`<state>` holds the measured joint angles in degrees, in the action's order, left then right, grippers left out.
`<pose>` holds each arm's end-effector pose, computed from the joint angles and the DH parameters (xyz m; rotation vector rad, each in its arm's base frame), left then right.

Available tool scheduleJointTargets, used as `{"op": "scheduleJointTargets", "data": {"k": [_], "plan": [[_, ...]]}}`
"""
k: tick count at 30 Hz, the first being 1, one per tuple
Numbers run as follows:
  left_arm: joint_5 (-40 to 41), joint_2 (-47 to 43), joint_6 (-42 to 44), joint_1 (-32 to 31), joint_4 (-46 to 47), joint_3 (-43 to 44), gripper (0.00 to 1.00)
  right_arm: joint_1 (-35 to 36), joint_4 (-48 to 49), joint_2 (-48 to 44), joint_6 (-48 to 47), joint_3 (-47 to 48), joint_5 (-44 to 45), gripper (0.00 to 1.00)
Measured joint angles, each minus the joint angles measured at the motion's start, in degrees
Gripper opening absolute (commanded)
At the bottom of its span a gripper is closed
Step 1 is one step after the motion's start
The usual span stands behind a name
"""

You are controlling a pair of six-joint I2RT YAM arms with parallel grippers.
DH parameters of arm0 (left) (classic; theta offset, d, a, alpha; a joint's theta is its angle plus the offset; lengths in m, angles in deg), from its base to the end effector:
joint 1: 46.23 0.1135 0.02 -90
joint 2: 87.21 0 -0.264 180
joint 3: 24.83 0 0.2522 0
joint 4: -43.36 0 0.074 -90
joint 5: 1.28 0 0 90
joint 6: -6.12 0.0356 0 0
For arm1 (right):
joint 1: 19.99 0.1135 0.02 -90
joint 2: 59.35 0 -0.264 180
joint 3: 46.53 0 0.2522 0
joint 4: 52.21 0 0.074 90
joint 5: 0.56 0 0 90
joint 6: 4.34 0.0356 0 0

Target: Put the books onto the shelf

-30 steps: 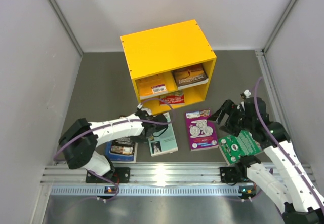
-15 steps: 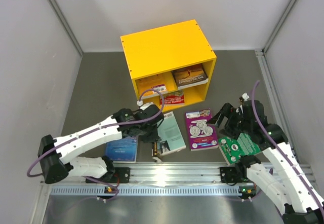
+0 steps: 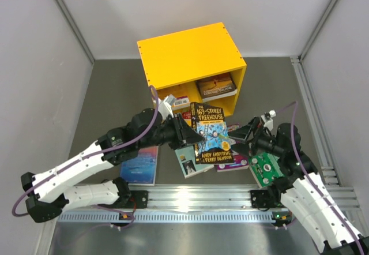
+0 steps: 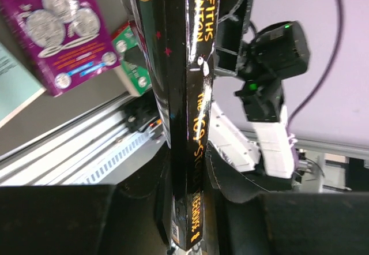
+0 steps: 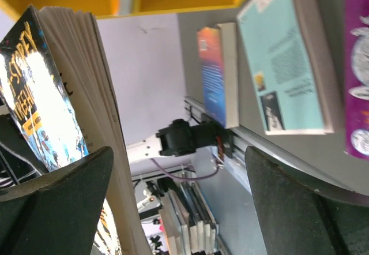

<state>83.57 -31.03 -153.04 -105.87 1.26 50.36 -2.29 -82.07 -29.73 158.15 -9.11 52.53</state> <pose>0.1045 -0.1847 0.3721 -0.1241 2.3224 -1.4304 0.1224 0.0615 0.2397 0.5765 2.1938 1.5774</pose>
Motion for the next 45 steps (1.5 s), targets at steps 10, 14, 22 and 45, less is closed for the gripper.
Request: {"op": "scheduleJointTargets", "data": {"k": [10, 14, 22, 45], "plan": [[0.04, 1.84, 0.09, 0.02, 7.23, 3.8, 0.0, -0.26, 9.51, 3.91, 6.08, 2.93, -1.09, 0.95], [0.15, 1.79, 0.04, 0.0, 7.76, 4.15, 0.0, -0.39, 8.59, 0.26, 7.85, 3.06, 1.07, 0.93], [3.74, 0.22, 0.31, -0.11, 2.97, 5.88, 0.0, -1.11, -3.06, -9.77, 4.09, 12.5, 9.88, 0.95], [3.96, 2.89, 0.28, -0.09, 8.11, 6.23, 0.0, -1.11, -2.82, -6.73, 2.54, 11.19, 7.96, 0.96]]}}
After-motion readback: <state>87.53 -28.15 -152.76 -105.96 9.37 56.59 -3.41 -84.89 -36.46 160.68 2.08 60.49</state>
